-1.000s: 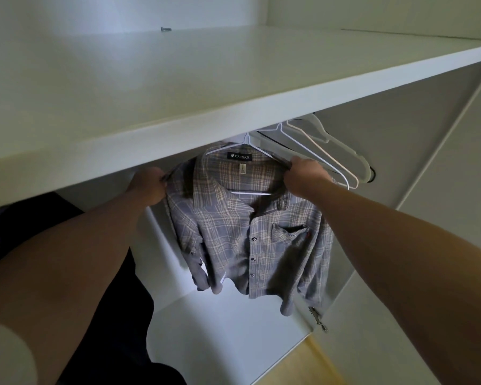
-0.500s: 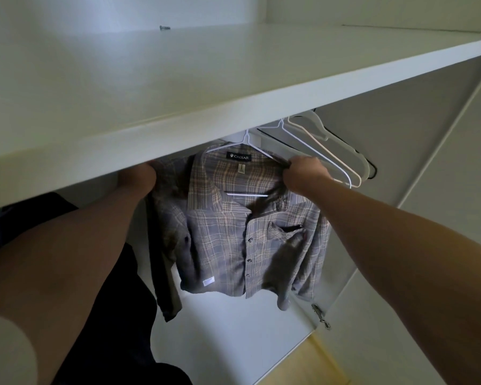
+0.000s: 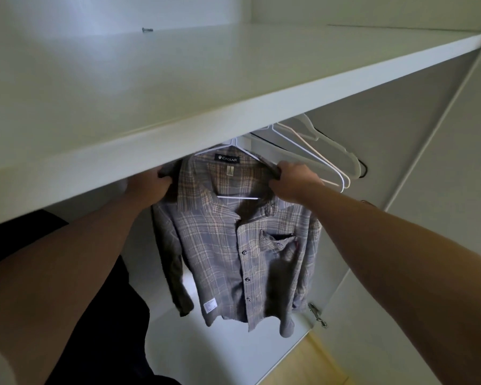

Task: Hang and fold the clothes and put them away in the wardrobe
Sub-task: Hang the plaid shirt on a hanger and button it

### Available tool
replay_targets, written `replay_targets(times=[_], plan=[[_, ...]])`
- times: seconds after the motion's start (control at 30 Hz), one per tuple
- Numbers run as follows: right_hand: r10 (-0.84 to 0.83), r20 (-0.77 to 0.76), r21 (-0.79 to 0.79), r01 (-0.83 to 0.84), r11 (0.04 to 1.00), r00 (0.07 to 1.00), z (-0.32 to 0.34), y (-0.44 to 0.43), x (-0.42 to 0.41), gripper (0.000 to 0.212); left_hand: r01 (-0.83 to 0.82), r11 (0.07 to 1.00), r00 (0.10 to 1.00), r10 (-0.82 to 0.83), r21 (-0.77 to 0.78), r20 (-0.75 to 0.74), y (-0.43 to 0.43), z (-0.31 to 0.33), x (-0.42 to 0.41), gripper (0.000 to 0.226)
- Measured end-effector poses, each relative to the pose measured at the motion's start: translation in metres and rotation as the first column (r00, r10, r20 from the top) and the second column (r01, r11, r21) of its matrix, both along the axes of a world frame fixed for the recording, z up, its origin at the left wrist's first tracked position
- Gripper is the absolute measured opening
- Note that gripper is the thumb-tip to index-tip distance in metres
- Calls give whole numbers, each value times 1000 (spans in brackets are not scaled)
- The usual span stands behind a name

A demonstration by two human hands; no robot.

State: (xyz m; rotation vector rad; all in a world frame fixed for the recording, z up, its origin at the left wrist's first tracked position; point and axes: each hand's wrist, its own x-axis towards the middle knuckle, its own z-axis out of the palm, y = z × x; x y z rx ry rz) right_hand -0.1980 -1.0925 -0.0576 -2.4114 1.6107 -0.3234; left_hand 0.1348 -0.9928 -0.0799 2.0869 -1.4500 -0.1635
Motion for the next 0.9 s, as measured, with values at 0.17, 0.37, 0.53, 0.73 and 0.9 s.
replay_targets(times=[0.17, 0.37, 0.53, 0.73, 0.9], plan=[[100, 120, 114, -114, 987, 988, 2, 0, -29, 39, -43, 997, 998, 46, -69, 49, -18, -5, 0, 25], [-109, -157, 67, 121, 990, 981, -13, -13, -76, 9, -34, 999, 990, 37, -23, 135, -22, -7, 0, 18], [-120, -167, 45, 129, 991, 979, -17, -15, -86, 7, -73, 996, 979, 60, 58, 194, -19, -16, 10, 12], [-173, -187, 46, 184, 982, 967, -23, -12, -98, 23, -117, 988, 982, 100, 102, 159, -17, -23, 23, 10], [-201, -168, 31, 209, 977, 965, -22, -8, -96, 21, -89, 965, 994, 72, 248, 77, -15, -36, 29, 24]])
